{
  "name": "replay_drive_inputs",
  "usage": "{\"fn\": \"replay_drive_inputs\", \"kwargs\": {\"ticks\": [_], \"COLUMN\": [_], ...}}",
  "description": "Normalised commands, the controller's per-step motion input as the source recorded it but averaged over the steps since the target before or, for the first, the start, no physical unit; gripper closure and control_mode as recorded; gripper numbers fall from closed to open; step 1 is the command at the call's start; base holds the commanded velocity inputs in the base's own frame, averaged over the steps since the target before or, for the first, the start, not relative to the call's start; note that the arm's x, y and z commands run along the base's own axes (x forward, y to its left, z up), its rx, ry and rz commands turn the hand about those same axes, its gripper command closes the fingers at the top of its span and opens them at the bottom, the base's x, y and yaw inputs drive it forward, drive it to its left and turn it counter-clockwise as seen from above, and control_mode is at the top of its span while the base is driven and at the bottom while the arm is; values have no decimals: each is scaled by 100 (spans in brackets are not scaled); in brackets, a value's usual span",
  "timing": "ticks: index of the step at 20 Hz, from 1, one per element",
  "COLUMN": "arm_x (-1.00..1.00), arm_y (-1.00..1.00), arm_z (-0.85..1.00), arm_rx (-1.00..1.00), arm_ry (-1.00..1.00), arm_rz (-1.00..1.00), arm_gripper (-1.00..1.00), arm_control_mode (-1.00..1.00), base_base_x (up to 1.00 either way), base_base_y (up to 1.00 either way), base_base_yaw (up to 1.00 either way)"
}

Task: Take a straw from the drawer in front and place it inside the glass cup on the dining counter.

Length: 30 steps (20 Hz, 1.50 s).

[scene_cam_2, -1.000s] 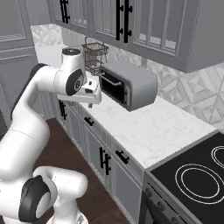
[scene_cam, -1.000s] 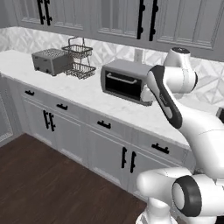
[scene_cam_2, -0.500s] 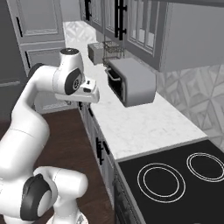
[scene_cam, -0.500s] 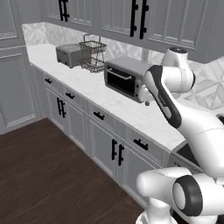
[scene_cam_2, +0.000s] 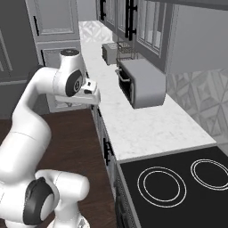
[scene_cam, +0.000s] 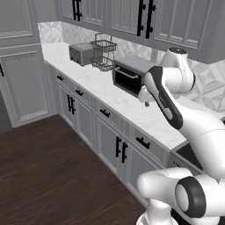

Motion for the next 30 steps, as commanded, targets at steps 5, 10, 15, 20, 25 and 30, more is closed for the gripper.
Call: {"fn": "replay_drive_inputs", "kwargs": {"ticks": [5,10,15,20,25,30], "arm_x": [14,24,24,18,23,24], "arm_y": [3,54,47,26,25,22], "arm_z": [-24,-62,-81,-86,-91,-81], "arm_rx": [-17,-40,-42,-42,-42,-39], "arm_ry": [-5,-14,-12,-11,-3,0], "arm_rz": [1,0,0,0,-1,-10], "arm_gripper": [-100,-100,-100,-100,-100,-100], "arm_control_mode": [-100,-100,-100,-100,-100,-100], "base_base_x": [0,0,0,0,0,0], "base_base_y": [0,0,0,0,0,0], "base_base_yaw": [0,0,0,0,0,0]}}
